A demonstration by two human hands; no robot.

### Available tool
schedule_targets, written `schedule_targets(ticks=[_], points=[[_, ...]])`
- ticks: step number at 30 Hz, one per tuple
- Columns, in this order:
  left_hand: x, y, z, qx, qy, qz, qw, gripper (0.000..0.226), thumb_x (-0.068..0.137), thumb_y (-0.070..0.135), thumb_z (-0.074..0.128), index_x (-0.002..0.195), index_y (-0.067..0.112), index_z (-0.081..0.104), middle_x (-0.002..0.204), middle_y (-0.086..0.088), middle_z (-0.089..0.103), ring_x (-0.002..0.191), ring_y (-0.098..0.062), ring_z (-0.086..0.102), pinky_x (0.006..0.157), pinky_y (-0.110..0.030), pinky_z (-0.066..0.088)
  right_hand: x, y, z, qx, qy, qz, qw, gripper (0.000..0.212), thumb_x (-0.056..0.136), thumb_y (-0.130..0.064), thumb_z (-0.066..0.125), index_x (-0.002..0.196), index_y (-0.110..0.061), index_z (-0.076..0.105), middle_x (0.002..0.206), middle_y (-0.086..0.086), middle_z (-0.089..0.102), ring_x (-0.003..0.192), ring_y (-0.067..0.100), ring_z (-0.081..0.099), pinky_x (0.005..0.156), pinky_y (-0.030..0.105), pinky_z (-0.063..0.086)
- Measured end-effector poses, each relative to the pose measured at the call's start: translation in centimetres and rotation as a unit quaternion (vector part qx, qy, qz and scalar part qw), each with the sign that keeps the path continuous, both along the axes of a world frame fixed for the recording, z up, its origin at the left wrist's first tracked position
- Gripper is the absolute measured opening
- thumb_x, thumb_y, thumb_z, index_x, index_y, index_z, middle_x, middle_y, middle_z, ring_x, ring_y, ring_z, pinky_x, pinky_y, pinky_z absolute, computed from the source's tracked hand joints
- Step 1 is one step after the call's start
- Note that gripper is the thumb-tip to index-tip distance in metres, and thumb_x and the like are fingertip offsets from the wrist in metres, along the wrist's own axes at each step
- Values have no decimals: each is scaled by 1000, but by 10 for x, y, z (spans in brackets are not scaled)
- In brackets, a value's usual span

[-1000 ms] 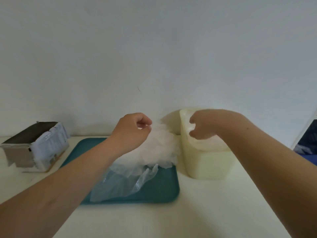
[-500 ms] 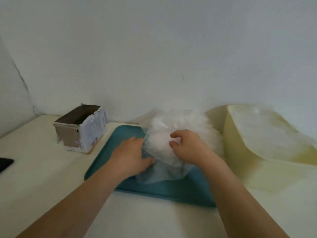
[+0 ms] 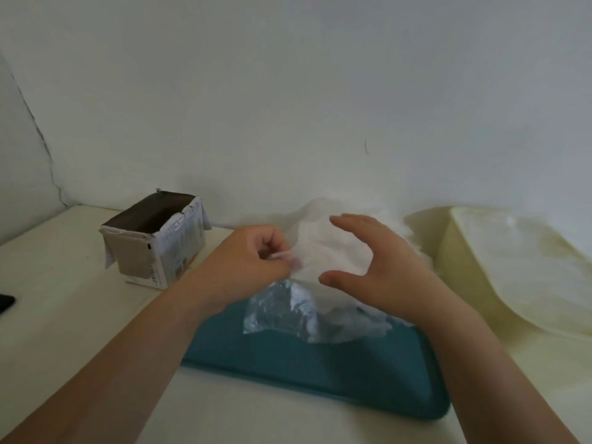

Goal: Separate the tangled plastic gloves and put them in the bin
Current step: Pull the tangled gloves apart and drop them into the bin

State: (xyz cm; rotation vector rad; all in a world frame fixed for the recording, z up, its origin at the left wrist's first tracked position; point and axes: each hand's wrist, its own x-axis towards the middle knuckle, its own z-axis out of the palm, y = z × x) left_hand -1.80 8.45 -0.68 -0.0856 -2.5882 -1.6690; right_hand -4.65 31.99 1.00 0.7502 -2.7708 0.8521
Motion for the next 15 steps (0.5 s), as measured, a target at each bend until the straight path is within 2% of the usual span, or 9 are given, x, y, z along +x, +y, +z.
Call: schedule_targets(ticks=[2, 4, 6, 7, 8, 10, 12, 15], points=[[9, 3, 11, 3, 1, -74, 997, 12, 86, 13, 79, 82, 22, 73, 86, 2, 80, 88, -17, 77, 88, -36, 59, 11, -6, 10, 4, 23, 49, 999, 91, 71, -52, 89, 150, -39, 47, 157, -21, 41, 150, 1, 25, 123, 25, 21], [17, 6, 19, -2, 13, -129, 992, 17, 87, 9, 78, 81, 25, 76, 88, -2, 80, 95, -19, 77, 89, -35, 60, 19, -15, 14, -13, 14, 82, 996, 85, 65, -50, 93, 141, -42, 57, 141, -23, 58, 140, 1, 43, 118, 27, 34], [20, 6, 23, 14, 30, -150, 988, 25, 91, -2, 74, 85, 22, 78, 94, -3, 81, 99, -19, 77, 89, -34, 61, 23, -21, 14, -58, -46, 92, 993, 63, 64, -46, 95, 121, -44, 69, 107, -17, 74, 103, 0, 65, 94, 30, 52], [21, 6, 24, 30, 38, -151, 987, 24, 93, -5, 72, 91, 18, 78, 96, -4, 81, 98, -20, 77, 88, -36, 61, 23, -23, 14, -84, -67, 95, 990, 49, 65, -43, 95, 109, -41, 74, 90, -11, 75, 83, 4, 67, 81, 33, 55], [21, 4, 24, 46, 41, -147, 987, 20, 94, -4, 71, 96, 15, 78, 98, -5, 80, 95, -21, 77, 85, -37, 61, 21, -23, 12, -108, -76, 90, 987, 38, 66, -43, 95, 99, -37, 76, 75, -7, 71, 67, 9, 62, 68, 35, 53], [17, -1, 22, 68, 32, -126, 989, 17, 93, 6, 78, 106, 17, 76, 98, -6, 80, 84, -23, 75, 78, -37, 61, 16, -20, 7, -151, -83, 55, 984, 24, 70, -42, 93, 85, -30, 78, 54, -6, 56, 52, 10, 45, 53, 34, 40], [13, -9, 19, 63, -1, -97, 993, 28, 87, 16, 86, 112, 22, 75, 97, -5, 78, 78, -22, 73, 73, -34, 61, 12, -17, 3, -200, -103, 4, 974, 19, 77, -39, 89, 79, -24, 78, 51, -5, 49, 50, 12, 42, 50, 36, 42], [8, -18, 12, 70, -54, -54, 995, 32, 80, 16, 90, 109, 20, 78, 90, -7, 76, 71, -19, 67, 65, -29, 58, 7, -12, 0, -257, -141, -57, 954, 24, 83, -36, 84, 76, -14, 75, 53, -1, 52, 47, 14, 44, 49, 32, 44]])
